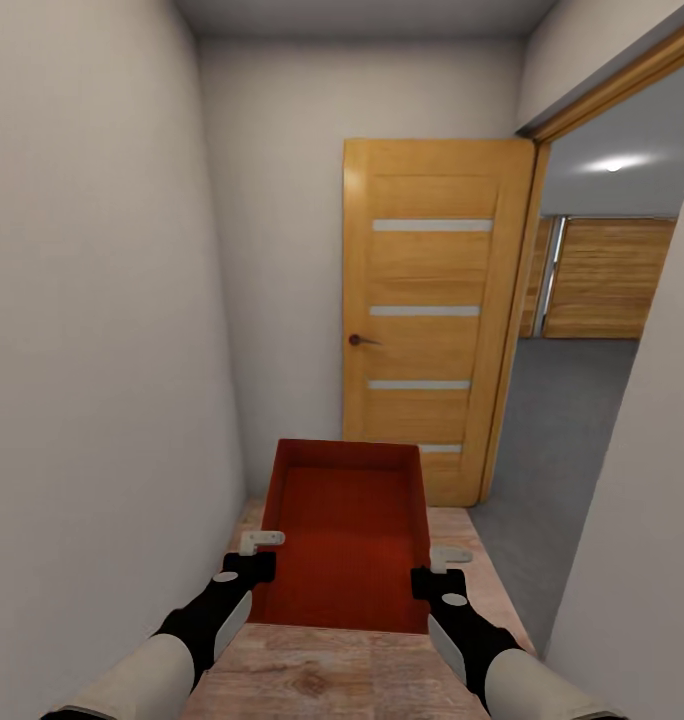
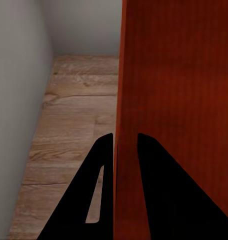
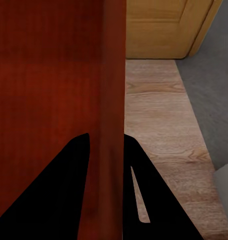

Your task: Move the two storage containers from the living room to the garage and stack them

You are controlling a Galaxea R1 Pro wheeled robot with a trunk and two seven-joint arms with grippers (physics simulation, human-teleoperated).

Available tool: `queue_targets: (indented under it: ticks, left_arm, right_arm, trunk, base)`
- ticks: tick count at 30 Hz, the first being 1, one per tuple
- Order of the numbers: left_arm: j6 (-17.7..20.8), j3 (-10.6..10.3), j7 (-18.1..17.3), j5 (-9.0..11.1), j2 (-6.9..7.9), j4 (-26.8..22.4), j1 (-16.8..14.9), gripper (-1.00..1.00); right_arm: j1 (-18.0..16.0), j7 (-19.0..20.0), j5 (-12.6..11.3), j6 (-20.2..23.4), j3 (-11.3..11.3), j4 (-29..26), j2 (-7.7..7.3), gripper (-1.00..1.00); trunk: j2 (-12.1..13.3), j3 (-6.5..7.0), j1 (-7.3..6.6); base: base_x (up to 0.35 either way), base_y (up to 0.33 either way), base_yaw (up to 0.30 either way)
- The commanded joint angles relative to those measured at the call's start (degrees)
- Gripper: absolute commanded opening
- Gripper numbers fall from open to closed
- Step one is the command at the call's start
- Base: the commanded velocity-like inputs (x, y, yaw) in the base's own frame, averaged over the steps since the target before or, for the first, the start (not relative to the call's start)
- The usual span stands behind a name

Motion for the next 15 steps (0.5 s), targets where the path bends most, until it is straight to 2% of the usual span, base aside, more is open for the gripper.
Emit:
queue_targets:
  ticks: [1,15]
  left_arm:
    - [-0.6,-0.3,1.6,-0.5,1.54,-0.3,0.0,-1.0]
    - [-0.6,-0.3,1.6,-0.5,1.53,-0.5,0.0,-1.0]
  right_arm:
    - [-0.1,-0.2,-1.3,-0.2,-0.5,0.2,-0.01,-1.0]
    - [-0.1,-0.2,-1.3,-0.2,-0.5,0.2,-0.03,-1.0]
  trunk:
    - [-0.1,-0.08,0.04]
    - [-0.1,-0.08,0.04]
  base:
    - [0.324,0.0,0.0]
    - [0.324,0.0,0.0]
